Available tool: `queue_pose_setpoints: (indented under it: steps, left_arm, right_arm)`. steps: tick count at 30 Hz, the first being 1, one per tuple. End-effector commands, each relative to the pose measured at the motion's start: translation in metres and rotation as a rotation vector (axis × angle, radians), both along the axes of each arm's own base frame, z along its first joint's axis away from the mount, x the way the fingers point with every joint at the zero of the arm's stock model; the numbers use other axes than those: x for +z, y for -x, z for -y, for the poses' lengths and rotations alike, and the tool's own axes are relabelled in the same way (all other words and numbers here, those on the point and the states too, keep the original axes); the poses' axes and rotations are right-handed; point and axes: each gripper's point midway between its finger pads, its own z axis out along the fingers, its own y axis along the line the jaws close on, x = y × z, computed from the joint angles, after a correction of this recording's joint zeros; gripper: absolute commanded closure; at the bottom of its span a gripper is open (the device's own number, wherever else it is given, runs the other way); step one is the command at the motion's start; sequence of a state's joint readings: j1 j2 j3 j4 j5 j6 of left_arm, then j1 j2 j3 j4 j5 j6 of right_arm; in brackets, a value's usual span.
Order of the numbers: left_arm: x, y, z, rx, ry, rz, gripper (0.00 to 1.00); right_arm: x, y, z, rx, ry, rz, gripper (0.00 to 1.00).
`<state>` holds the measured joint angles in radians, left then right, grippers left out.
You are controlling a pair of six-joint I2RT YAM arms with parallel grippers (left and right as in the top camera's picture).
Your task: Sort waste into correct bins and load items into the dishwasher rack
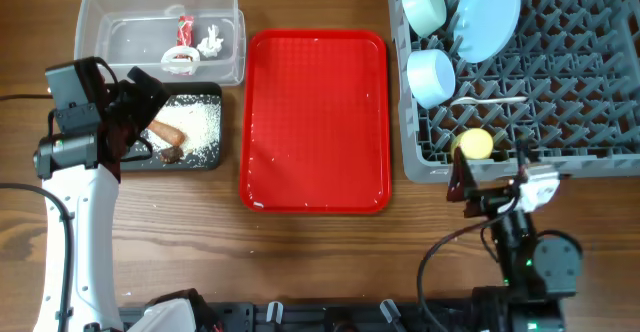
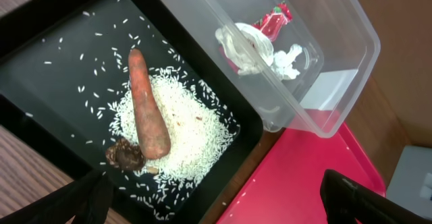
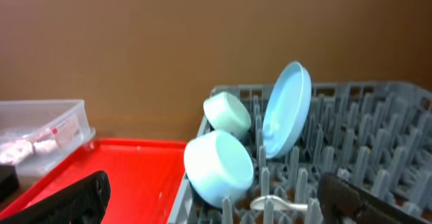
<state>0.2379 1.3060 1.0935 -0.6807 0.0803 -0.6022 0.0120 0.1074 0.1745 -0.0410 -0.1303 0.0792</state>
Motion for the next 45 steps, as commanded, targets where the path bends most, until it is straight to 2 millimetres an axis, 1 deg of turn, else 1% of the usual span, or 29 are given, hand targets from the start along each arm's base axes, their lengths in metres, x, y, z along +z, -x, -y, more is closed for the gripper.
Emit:
queue_pose_setpoints:
  steps: [1, 5, 26, 27, 29, 30, 31, 32, 33, 35, 36, 37, 38, 39, 40, 42, 43, 45]
  left_arm:
    - [0.001, -0.001, 0.001, -0.023, -0.008, 0.003, 0.0]
    - [0.001, -0.001, 0.001, -0.023, -0.008, 0.003, 0.0]
    - [0.0, 0.0, 0.0, -0.02, -0.013, 0.002, 0.0]
    - [0.005, 0.001, 0.0, -0.018, -0.018, 0.014, 0.0]
    - [0.026, 0.008, 0.002, -0.016, -0.035, 0.073, 0.0]
    - [0.031, 0.015, 0.0, -0.003, -0.054, 0.086, 0.0]
    - [0.04, 0.028, -0.004, 0.024, -0.09, 0.117, 0.0]
    - [0.043, 0.04, -0.003, 0.031, -0.106, 0.145, 0.0]
    - [0.046, 0.047, -0.001, 0.013, -0.129, 0.181, 0.0]
    - [0.053, 0.059, 0.011, -0.083, -0.207, 0.295, 0.0]
    - [0.058, 0.064, 0.024, -0.172, -0.269, 0.38, 0.0]
    - [0.059, 0.069, 0.036, -0.251, -0.322, 0.452, 0.0]
    - [0.058, 0.077, 0.05, -0.323, -0.379, 0.524, 0.0]
    - [0.052, 0.082, 0.058, -0.357, -0.403, 0.572, 0.0]
    - [0.049, 0.085, 0.062, -0.37, -0.412, 0.597, 0.0]
    - [0.031, 0.092, 0.073, -0.399, -0.422, 0.672, 0.0]
    - [0.017, 0.095, 0.078, -0.412, -0.424, 0.702, 0.0]
    - [-0.003, 0.098, 0.082, -0.424, -0.424, 0.723, 0.0]
  right_arm:
    - [-0.015, 0.002, 0.0, 0.003, -0.028, 0.041, 0.0]
    - [-0.048, -0.003, 0.002, -0.009, -0.025, -0.02, 0.0]
    - [-0.048, -0.003, 0.0, -0.001, -0.029, -0.022, 0.0]
    - [-0.048, -0.003, 0.0, -0.001, -0.028, -0.022, 0.0]
    - [-0.048, -0.003, 0.0, -0.001, -0.028, -0.022, 0.0]
    - [-0.048, -0.003, 0.0, -0.001, -0.028, -0.022, 0.0]
    - [-0.048, -0.003, 0.0, -0.001, -0.028, -0.022, 0.0]
    - [-0.048, -0.003, 0.0, -0.001, -0.028, -0.022, 0.0]
    - [-0.048, -0.003, 0.0, -0.001, -0.028, -0.022, 0.0]
    - [-0.048, -0.003, 0.0, -0.001, -0.028, -0.022, 0.0]
    - [-0.048, -0.003, 0.0, -0.001, -0.028, -0.022, 0.0]
    - [-0.048, -0.003, 0.0, -0.001, -0.028, -0.022, 0.0]
    - [-0.048, -0.003, 0.0, -0.001, -0.028, -0.022, 0.0]
    - [-0.048, -0.003, 0.0, -0.001, -0.028, -0.022, 0.0]
    - [-0.048, -0.003, 0.0, -0.001, -0.028, -0.022, 0.0]
    - [-0.048, -0.003, 0.0, -0.001, -0.028, -0.022, 0.0]
    - [-0.048, -0.003, 0.0, -0.001, -0.028, -0.022, 0.0]
    - [-0.048, -0.003, 0.0, -0.001, -0.028, -0.022, 0.0]
